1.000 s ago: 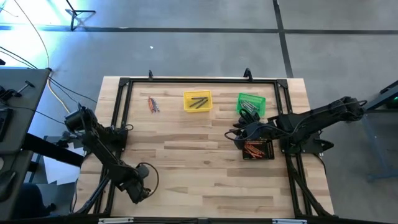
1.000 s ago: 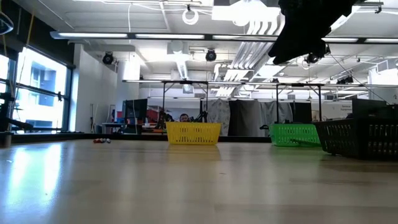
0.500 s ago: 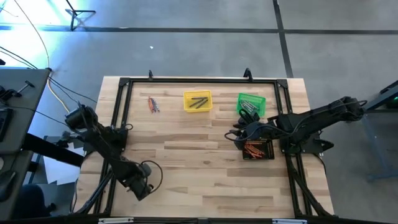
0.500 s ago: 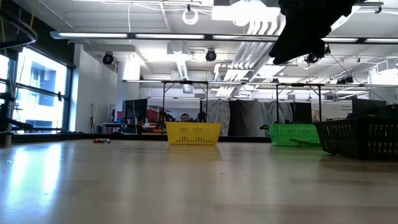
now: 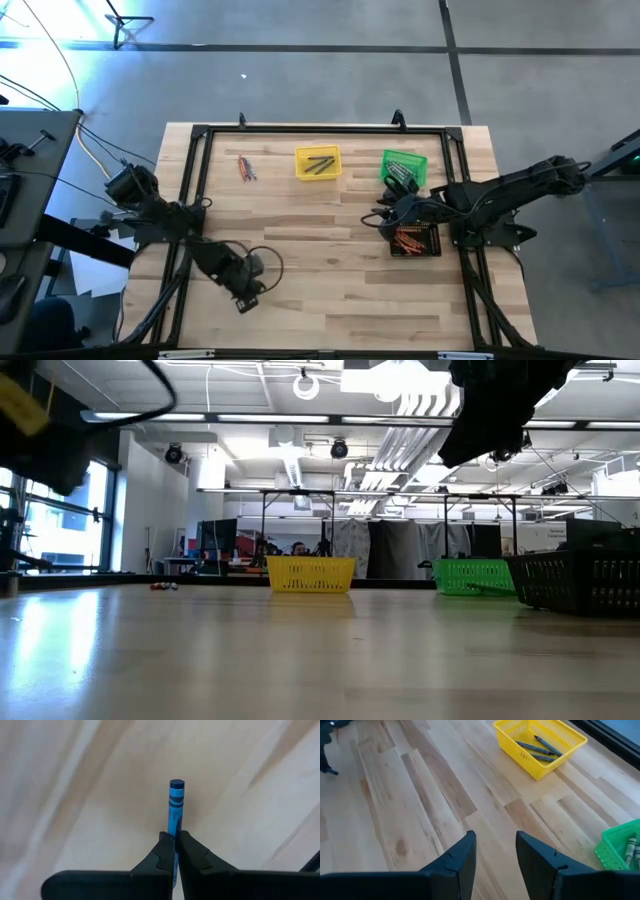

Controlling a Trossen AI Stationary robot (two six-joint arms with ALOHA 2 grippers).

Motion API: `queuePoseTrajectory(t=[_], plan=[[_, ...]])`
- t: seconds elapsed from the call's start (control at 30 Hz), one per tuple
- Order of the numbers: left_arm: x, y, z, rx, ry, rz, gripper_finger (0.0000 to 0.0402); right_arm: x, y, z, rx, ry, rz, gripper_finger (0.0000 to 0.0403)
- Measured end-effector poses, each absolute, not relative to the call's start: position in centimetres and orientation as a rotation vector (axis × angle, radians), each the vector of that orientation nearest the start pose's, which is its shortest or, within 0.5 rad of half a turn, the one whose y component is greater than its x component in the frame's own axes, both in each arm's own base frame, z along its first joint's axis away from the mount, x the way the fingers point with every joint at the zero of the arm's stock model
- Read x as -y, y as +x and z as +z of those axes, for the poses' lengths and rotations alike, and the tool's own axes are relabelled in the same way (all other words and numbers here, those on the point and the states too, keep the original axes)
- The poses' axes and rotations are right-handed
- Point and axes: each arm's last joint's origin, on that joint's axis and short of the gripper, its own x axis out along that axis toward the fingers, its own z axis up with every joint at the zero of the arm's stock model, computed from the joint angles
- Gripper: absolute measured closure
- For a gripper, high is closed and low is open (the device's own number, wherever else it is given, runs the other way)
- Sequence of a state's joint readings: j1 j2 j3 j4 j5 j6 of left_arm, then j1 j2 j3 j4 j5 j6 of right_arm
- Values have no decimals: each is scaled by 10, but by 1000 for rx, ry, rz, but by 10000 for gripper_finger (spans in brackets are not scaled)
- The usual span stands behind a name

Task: Sort crayons
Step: Put the blue crayon into the yellow basket

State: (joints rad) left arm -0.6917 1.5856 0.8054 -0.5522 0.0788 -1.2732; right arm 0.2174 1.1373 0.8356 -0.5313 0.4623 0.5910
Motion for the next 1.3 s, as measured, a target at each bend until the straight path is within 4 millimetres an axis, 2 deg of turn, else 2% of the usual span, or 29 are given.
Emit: queuePoseTrajectory(t=[0.23, 0.47, 0.6, 0.73, 0.83, 0.93, 1.03, 1.3], plan=[[129, 232, 145, -1379, -532, 171, 401, -26, 214, 260, -743, 295, -425, 269], [72, 276, 156, -1160, -449, 94, 401, -21, 199, 265, -775, 289, -439, 269], [37, 303, 184, -998, -284, 168, 401, -21, 195, 269, -757, 290, -444, 269], [5, 326, 221, -848, -92, 261, 401, -20, 194, 270, -745, 270, -465, 269], [-17, 338, 245, -728, 2, 330, 401, -19, 195, 270, -735, 254, -491, 269], [-39, 346, 258, -586, 56, 368, 401, -18, 194, 270, -716, 235, -534, 269], [-64, 352, 259, -494, 63, 426, 401, -16, 194, 271, -697, 211, -575, 269], [-124, 369, 219, -435, -33, 541, 401, -15, 194, 272, -667, 192, -619, 269]])
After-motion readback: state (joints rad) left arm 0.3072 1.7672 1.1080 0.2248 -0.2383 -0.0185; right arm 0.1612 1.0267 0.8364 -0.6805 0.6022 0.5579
